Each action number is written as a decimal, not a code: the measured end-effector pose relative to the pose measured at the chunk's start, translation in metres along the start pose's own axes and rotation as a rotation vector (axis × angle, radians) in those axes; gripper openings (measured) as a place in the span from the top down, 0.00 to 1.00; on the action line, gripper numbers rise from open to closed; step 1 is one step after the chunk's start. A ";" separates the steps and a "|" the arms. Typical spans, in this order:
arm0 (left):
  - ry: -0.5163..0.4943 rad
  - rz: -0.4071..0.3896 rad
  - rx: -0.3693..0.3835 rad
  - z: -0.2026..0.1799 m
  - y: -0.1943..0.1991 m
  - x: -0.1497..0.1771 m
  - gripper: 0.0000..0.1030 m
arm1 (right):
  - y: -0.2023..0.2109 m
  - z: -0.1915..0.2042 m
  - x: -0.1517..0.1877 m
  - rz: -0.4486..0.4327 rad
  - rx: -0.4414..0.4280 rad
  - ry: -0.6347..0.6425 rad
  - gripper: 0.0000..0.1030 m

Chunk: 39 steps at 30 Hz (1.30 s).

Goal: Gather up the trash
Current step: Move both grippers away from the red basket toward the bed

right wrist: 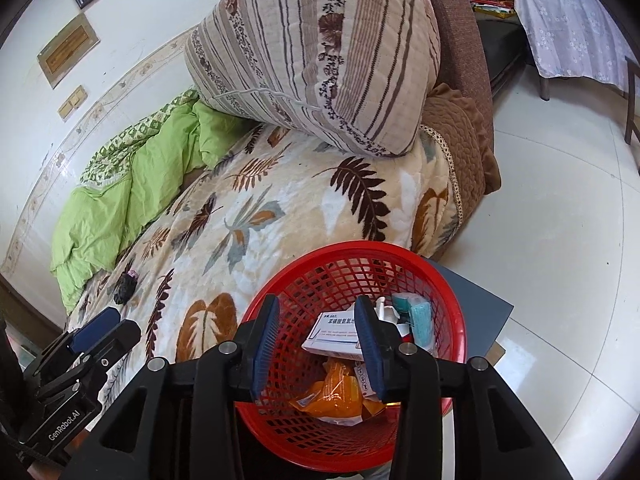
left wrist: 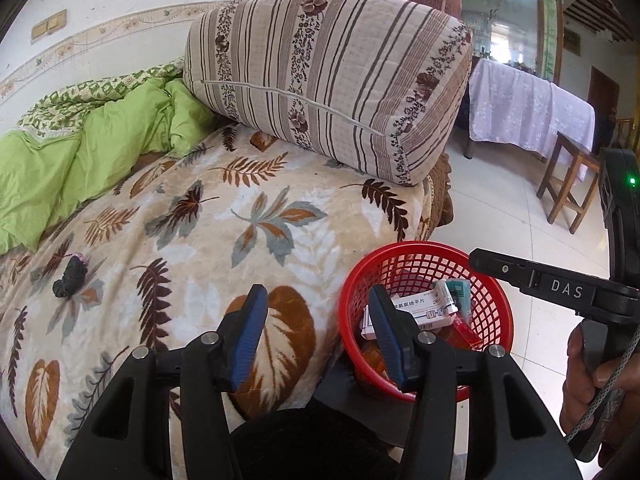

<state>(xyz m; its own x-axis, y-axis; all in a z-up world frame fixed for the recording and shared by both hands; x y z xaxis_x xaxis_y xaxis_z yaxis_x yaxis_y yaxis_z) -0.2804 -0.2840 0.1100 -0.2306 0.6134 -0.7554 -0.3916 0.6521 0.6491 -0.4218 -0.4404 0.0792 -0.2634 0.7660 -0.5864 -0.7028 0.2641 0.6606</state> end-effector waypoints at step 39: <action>0.095 -0.138 -0.105 0.055 0.073 0.027 0.21 | 0.047 0.096 0.052 -0.135 0.218 0.225 0.23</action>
<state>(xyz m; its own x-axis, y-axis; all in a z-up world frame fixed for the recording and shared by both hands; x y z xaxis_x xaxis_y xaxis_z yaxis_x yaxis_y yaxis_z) -0.2668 -0.1949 0.1418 -0.2497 0.4734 -0.8447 -0.5150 0.6738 0.5299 -0.4055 -0.3322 0.1249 -0.3341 0.5730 -0.7483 -0.5895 0.4924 0.6403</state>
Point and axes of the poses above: each gripper's, at about its wrist camera, not at the fingertips, and y roughly against the way its jaws point, z to its left, x to its underside, the point moved 1 cm from there along -y, roughly the way its jaws point, and after that the axes turned 5 degrees about -y, right-handed, at the moved point
